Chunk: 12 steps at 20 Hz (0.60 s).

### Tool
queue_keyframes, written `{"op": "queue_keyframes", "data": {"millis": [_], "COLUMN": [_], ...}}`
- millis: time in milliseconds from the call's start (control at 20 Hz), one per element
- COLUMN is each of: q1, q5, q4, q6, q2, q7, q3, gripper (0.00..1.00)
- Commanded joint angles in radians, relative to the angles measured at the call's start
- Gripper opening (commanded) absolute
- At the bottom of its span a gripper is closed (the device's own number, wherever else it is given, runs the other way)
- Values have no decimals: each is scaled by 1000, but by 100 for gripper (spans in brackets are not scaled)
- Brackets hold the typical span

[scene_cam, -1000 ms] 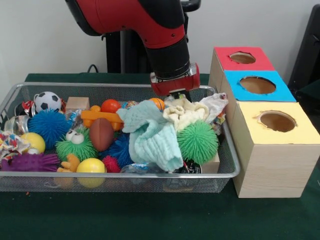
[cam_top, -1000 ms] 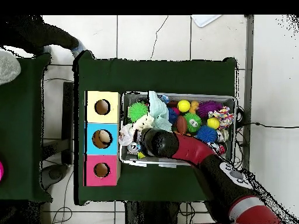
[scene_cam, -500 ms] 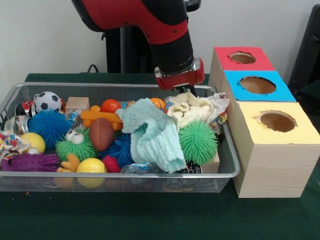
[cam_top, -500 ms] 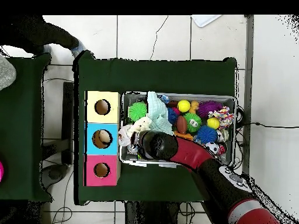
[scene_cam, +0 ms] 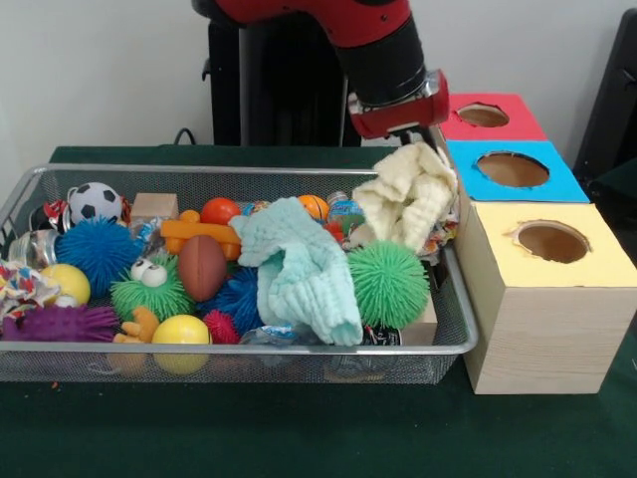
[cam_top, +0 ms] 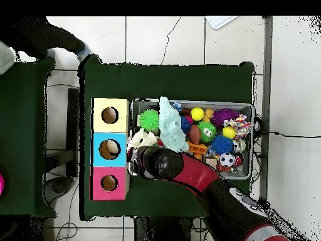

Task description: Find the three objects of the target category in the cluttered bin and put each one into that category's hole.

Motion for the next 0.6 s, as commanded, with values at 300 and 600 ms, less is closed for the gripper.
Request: {"op": "queue_keyframes", "data": {"millis": [300,600], "q1": [39,112], "q5": [109,-87], "q4": [88,-28], "q6": [176,169], "q2": [-145,-114], "q7": [197,92], "q3": [7,-196], "gripper": [0,0]}}
